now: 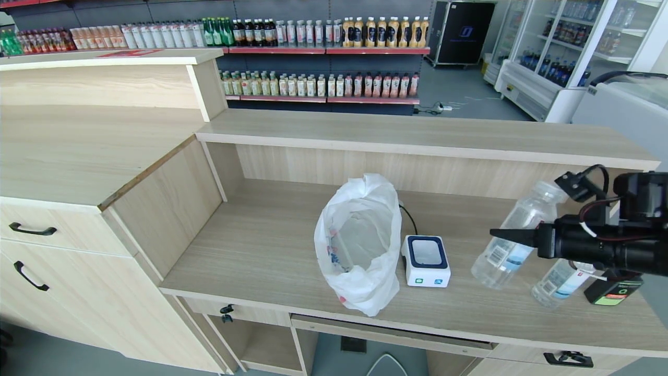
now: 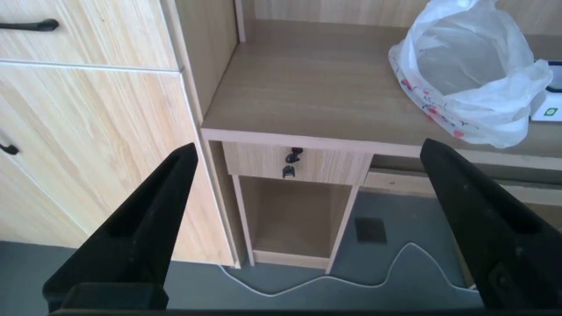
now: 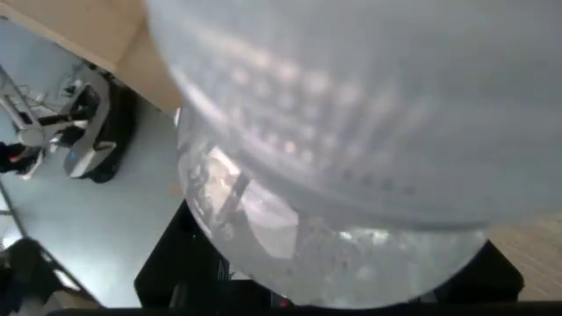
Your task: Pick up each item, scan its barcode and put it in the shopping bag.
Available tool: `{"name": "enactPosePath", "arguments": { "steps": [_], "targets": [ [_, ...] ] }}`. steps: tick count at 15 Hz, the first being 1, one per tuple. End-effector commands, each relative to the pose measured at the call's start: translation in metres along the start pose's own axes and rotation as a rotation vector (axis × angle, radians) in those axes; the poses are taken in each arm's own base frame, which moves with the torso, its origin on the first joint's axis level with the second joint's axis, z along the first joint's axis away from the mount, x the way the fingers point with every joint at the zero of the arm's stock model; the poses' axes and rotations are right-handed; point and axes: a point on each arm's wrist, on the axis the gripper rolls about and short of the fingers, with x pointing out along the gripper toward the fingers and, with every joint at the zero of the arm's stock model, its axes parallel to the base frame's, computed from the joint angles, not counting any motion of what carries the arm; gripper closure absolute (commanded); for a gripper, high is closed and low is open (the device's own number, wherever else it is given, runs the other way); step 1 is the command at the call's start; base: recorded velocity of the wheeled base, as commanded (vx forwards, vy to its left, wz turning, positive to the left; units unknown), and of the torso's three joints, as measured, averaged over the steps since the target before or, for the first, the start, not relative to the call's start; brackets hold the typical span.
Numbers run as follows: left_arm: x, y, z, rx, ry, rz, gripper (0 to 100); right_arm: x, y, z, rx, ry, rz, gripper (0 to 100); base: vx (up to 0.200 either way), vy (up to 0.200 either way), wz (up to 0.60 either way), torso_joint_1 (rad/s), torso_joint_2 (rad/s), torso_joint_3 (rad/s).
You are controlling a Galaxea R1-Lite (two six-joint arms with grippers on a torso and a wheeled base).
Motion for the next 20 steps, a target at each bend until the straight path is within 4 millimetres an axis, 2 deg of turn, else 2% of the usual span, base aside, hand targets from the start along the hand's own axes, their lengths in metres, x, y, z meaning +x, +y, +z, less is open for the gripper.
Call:
{"name": "enactPosePath", "arguments": {
  "steps": [1, 5, 7, 9, 13, 20],
  "targets": [
    [0.0, 0.0, 0.0, 0.0, 0.001, 0.0, 0, -0.078, 0.06, 0.06, -0.092, -0.148, 0.226, 100, 0.0, 0.0, 0.0, 0.0, 0.0, 0.0],
    [0.0, 0.0, 0.0, 0.0, 0.001, 0.0, 0, -0.106, 0.09, 0.068, -0.141, -0.159, 0.407, 100, 0.0, 0.0, 0.0, 0.0, 0.0, 0.0],
    [0.0, 0.0, 0.0, 0.0, 0.001, 0.0, 0, -0.125, 0.122, 0.067, -0.106, -0.146, 0.54, 100, 0.0, 0.0, 0.0, 0.0, 0.0, 0.0],
    [0.0, 0.0, 0.0, 0.0, 0.001, 0.0, 0, -0.134, 0.141, 0.062, -0.101, -0.132, 0.609, 100, 0.0, 0.0, 0.0, 0.0, 0.0, 0.0],
    [0.0, 0.0, 0.0, 0.0, 0.001, 0.0, 0, -0.16, 0.169, 0.037, -0.103, -0.076, 0.704, 100, 0.0, 0.0, 0.0, 0.0, 0.0, 0.0],
    [0.0, 0.0, 0.0, 0.0, 0.001, 0.0, 0, -0.188, 0.184, 0.017, -0.107, -0.054, 0.742, 100, 0.0, 0.0, 0.0, 0.0, 0.0, 0.0]
  ]
}}
